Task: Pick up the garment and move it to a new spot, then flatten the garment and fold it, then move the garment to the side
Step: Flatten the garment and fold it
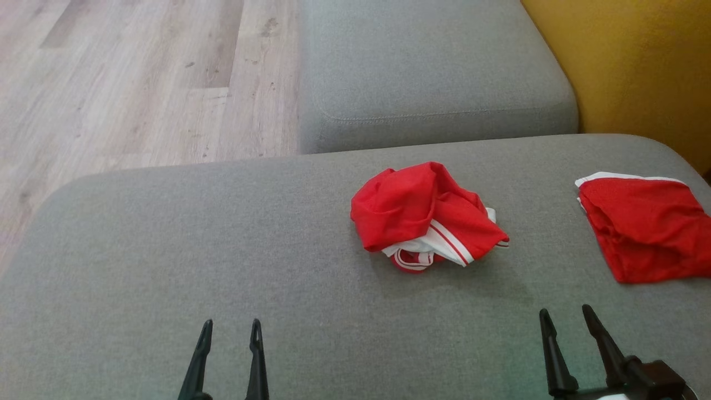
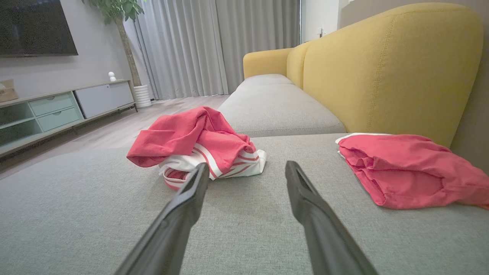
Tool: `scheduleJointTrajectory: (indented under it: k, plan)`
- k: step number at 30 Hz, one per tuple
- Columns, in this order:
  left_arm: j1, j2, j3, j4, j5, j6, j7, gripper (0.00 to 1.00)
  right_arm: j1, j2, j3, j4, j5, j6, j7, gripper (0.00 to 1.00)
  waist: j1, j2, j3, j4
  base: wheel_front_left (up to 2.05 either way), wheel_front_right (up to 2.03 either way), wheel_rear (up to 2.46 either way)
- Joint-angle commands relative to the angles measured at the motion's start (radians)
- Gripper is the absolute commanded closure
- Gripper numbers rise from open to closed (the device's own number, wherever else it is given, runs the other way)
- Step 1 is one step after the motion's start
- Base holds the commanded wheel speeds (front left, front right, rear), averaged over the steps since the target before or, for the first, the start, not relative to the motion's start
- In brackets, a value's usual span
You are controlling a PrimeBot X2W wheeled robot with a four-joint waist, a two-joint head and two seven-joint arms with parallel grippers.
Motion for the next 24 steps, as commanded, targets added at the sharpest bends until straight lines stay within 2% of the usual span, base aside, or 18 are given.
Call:
scheduleJointTrajectory:
  k: [1, 24]
  plan:
    - [-0.037, -0.011, 0.035, -0.035, 0.006, 0.007, -0.009, 0.0, -0.034, -0.004, 0.02, -0.033, -0.008, 0.004, -0.006, 0.0, 0.0, 0.0, -0.001, 0.0, 0.0, 0.0, 0.0]
    - [-0.03, -0.011, 0.025, -0.016, 0.016, 0.01, -0.01, 0.0, -0.043, -0.005, 0.021, -0.044, -0.008, 0.004, -0.006, 0.0, 0.0, 0.0, 0.004, -0.001, 0.0, 0.0, 0.0]
